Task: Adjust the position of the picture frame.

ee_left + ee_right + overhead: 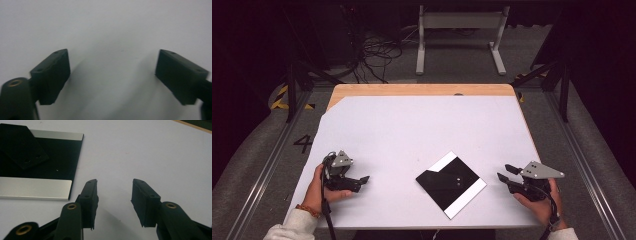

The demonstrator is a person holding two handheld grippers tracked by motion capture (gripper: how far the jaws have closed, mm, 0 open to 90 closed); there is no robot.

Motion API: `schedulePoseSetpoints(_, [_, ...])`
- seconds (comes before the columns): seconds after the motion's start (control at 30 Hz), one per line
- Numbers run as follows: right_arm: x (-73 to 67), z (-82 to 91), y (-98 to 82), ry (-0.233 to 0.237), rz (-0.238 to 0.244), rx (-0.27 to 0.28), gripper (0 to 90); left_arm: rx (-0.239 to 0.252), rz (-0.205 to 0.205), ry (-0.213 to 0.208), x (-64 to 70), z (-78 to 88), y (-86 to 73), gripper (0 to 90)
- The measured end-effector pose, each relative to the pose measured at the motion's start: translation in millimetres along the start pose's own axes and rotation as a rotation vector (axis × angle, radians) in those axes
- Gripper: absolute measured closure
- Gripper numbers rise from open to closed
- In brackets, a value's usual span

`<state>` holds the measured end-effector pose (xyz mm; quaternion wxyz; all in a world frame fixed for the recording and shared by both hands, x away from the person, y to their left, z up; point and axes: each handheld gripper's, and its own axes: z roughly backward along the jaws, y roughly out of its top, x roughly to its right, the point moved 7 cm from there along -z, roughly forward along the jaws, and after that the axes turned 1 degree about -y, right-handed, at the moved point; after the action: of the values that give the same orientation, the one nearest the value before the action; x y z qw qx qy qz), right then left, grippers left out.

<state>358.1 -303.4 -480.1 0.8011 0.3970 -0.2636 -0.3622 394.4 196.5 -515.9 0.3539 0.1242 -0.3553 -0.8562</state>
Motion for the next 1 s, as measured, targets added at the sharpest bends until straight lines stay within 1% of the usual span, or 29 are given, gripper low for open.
schedulePoseSetpoints(0.03, [-0.8, -0.8, -0.4, 0.002, 0.002, -0.005, 57.4, 0.0, 0.0, 0.0, 0.0, 0.0, 0.0, 16.2])
schedulePoseSetpoints(0.07, [-1.5, -1.5, -0.7, 0.005, 0.006, -0.01, 58.4, 0.009, -0.027, -0.019, 8.1, 2.6, -0.9, 18.5])
schedulePoseSetpoints(0.1, [-2.5, -1.9, -0.9, 0.008, 0.009, -0.014, 59.7, 0.013, -0.04, -0.022, 12.0, 3.4, -0.8, 21.6])
schedulePoseSetpoints(0.13, [-2.5, -1.9, -0.9, 0.008, 0.009, -0.014, 59.7, 0.013, -0.04, -0.022, 12.0, 3.4, -0.8, 23.6])
schedulePoseSetpoints(0.17, [-3.4, -2.1, -0.8, 0.012, 0.013, -0.016, 61.0, 0.021, -0.054, -0.029, 15.0, 4.0, 0.3, 23.6])
schedulePoseSetpoints(0.2, [-4.5, -2.0, -0.7, 0.016, 0.016, -0.019, 62.2, 0.027, -0.066, -0.041, 19.5, 4.3, 1.9, 27.6])
schedulePoseSetpoints(0.23, [-6.1, -2.0, -0.6, 0.024, 0.023, -0.02, 64.3, 0.033, -0.082, -0.043, 22.4, 4.1, 4.1, 30.4])
schedulePoseSetpoints(0.27, [-8.4, -2.1, -0.9, 0.036, 0.028, -0.024, 68.0, 0.035, -0.077, -0.059, 25.7, 3.6, 5.3, 32.8])
schedulePoseSetpoints(0.3, [-10.3, -2.0, -1.4, 0.047, 0.034, -0.028, 71.9, 0.041, -0.09, -0.065, 27.8, 2.8, 7.3, 37.7])
schedulePoseSetpoints(0.33, [-12.6, -2.2, -2.2, 0.058, 0.043, -0.033, 75.9, 0.037, -0.09, -0.071, 29.7, 2.3, 7.6, 42.3])
schedulePoseSetpoints(0.37, [-13.7, -2.2, -2.5, 0.062, 0.049, -0.038, 77.6, 0.038, -0.108, -0.086, 32.5, 1.3, 8.3, 45.5])
schedulePoseSetpoints(0.4, [-16.2, -2.2, -2.5, 0.073, 0.05, -0.04, 79.3, 0.038, -0.119, -0.095, 34.5, 1.0, 8.2, 50.6])
schedulePoseSetpoints(0.43, [-17.9, -2.0, -2.3, 0.079, 0.051, -0.041, 80.0, 0.04, -0.132, -0.098, 36.6, 0.9, 8.6, 54.1])
schedulePoseSetpoints(0.5, [-23.2, -1.8, -1.6, 0.094, 0.06, -0.048, 80.4, 0.048, -0.136, -0.12, 40.3, 0.7, 9.4, 63.8])
schedulePoseSetpoints(0.53, [-24.7, -1.9, -1.4, 0.097, 0.063, -0.048, 81.3, 0.047, -0.14, -0.129, 41.7, 0.3, 9.7, 67.0])
schedulePoseSetpoints(0.57, [-27.4, -1.8, -1.9, 0.106, 0.061, -0.053, 82.3, 0.046, -0.145, -0.138, 42.9, -0.1, 10.2, 70.8])
schedulePoseSetpoints(0.63, [-31.3, -1.4, -3.7, 0.108, 0.065, -0.067, 82.7, 0.037, -0.159, -0.152, 46.5, -1.7, 10.6, 79.5])
schedulePoseSetpoints(0.7, [-35.4, 0.4, -4.9, 0.12, 0.055, -0.071, 84.0, 0.028, -0.171, -0.16, 49.4, -4.2, 11.8, 85.5])
schedulePoseSetpoints(0.73, [-37.3, 1.8, -5.1, 0.127, 0.051, -0.07, 84.7, 0.025, -0.177, -0.163, 50.9, -5.4, 12.9, 87.6])
schedulePoseSetpoints(0.87, [-44.2, 6.3, -5.7, 0.144, 0.047, -0.067, 86.7, 0.019, -0.187, -0.171, 56.8, -12.7, 21.2, 89.2])
schedulePoseSetpoints(1.0, [-51.3, 3.0, -7.4, 0.16, 0.054, -0.081, 89.0, 0.018, -0.2, -0.19, 62.1, -22.2, 31.1, 89.6])
